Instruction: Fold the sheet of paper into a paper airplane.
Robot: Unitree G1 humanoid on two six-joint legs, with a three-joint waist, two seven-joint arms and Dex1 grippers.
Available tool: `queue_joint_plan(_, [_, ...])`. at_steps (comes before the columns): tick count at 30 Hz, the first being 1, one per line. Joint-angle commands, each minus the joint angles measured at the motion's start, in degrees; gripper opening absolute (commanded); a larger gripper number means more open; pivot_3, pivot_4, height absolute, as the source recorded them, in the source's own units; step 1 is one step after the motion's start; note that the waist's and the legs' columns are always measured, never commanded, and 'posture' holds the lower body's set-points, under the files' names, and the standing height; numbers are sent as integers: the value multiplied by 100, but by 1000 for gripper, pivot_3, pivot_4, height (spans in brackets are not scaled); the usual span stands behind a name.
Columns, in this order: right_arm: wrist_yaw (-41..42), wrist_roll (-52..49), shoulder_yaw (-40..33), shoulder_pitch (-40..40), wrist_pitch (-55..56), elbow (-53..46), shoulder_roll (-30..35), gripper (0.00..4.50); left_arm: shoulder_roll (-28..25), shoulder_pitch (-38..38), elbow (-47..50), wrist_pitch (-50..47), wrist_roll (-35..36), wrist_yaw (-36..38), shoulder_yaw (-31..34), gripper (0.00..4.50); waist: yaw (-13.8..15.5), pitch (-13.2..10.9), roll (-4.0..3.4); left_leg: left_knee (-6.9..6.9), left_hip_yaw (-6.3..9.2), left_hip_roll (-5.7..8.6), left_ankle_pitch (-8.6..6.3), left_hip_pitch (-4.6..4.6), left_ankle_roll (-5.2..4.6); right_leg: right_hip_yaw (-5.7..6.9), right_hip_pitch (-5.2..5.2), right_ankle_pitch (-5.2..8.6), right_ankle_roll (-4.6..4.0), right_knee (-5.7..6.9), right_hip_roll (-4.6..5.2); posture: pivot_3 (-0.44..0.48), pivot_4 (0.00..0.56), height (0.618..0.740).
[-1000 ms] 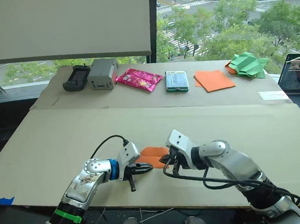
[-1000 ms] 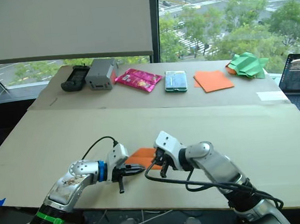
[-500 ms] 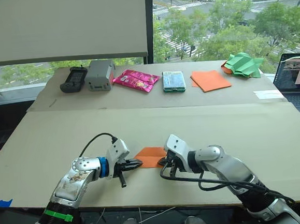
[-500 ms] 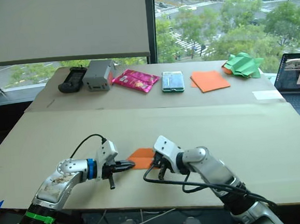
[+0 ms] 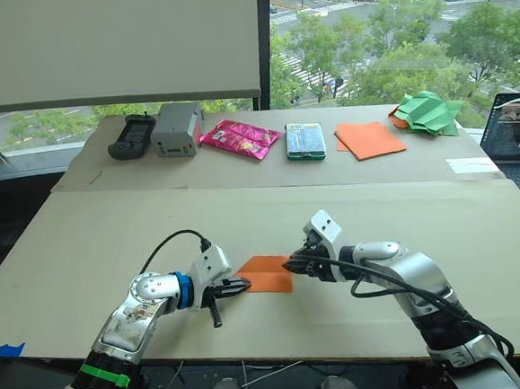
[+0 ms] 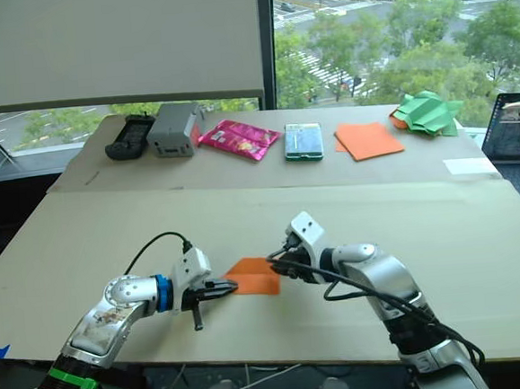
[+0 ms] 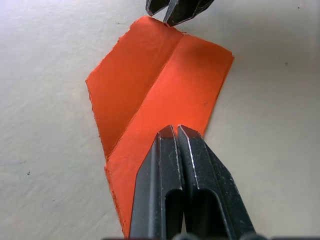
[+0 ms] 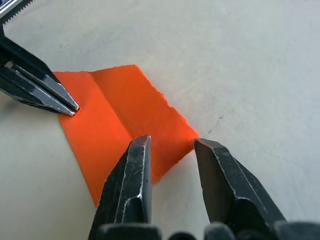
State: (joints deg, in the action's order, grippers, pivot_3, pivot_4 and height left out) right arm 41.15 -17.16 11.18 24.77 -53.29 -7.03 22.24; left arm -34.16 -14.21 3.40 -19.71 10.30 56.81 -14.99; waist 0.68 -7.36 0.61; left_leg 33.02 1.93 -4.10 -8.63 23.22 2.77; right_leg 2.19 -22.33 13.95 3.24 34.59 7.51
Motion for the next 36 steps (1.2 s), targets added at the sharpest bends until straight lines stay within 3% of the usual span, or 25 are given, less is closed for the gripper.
queue_joint_plan(1, [-3,-350,-351,198,-219,70,-143,1613,-85,189,-124,7,-335,-39,-275,120,0,1,-4,0,0,0,0,0,0,0,0,0,0,0,0,0,150,702])
queue_joint_plan(14, [-30,-535,-554,340,-369,674,-69,1613,-53,151,-140,62,-468,-94,-344,120,5,7,-20,1,0,0,0,1,0,0,3,0,0,0,0,0,150,702])
queue_joint_plan(25, [2,-820,-560,158,-574,585,-83,1613,-77,133,-175,88,-487,-85,-338,120,5,9,-23,0,0,0,0,1,0,0,3,0,0,0,0,0,150,702])
queue_joint_plan(36, [-185,-1043,-726,104,-576,725,-549,1613,-90,176,-136,80,-491,-85,-365,120,-5,16,-33,0,0,0,0,0,0,0,1,0,0,0,0,0,150,702])
